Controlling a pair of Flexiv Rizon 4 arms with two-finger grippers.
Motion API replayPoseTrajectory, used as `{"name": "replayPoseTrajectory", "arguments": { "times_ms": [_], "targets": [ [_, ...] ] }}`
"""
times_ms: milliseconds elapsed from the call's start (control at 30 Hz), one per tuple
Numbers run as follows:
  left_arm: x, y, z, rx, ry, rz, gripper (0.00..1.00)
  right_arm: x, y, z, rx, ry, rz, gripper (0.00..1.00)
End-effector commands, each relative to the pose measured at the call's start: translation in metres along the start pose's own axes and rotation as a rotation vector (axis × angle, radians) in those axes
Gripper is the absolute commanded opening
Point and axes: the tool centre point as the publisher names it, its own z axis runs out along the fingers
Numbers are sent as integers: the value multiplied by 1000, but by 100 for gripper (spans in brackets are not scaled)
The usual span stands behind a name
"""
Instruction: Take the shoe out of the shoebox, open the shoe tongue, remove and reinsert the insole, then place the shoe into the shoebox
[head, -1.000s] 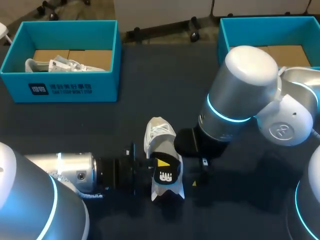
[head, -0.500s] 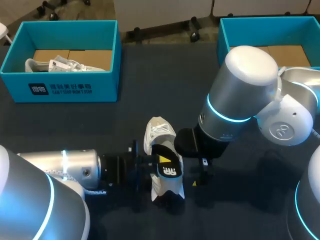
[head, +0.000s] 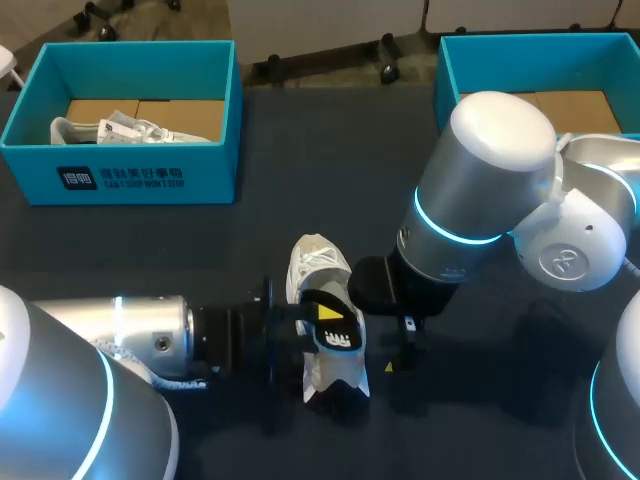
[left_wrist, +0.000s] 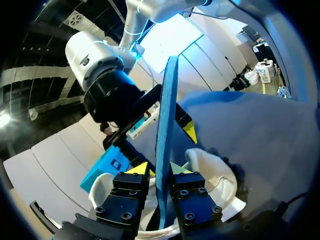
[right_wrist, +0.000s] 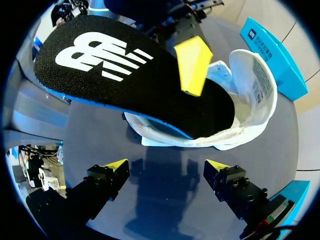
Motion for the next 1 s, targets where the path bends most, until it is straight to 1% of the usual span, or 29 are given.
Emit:
{"name": "replayPoseTrajectory", "arguments": {
  "times_ms": [33, 100, 133, 167, 333, 500, 767, 1000],
  "targets": [
    [6, -9, -5, -8, 13, 8, 24, 0, 1, 2, 1, 1, 0, 100],
    [8, -9, -3, -9, 20, 12, 18, 0, 1, 2, 1, 1, 0, 100],
    [9, -9, -1, -12, 27, 22, 7, 0, 1, 2, 1, 1, 0, 100],
    [10, -7, 0, -16, 26, 34, 0, 0, 1, 2, 1, 1, 0, 100],
    [11, 1, 1, -14, 15, 68, 0, 0, 1, 2, 1, 1, 0, 100],
    [10, 14, 5, -35, -9, 119, 0, 0, 1, 2, 1, 1, 0, 100],
    [3, 31, 12, -91, -25, 131, 0, 0, 1, 2, 1, 1, 0, 100],
    [1, 34, 12, -95, -26, 103, 0, 0, 1, 2, 1, 1, 0, 100]
  ]
}}
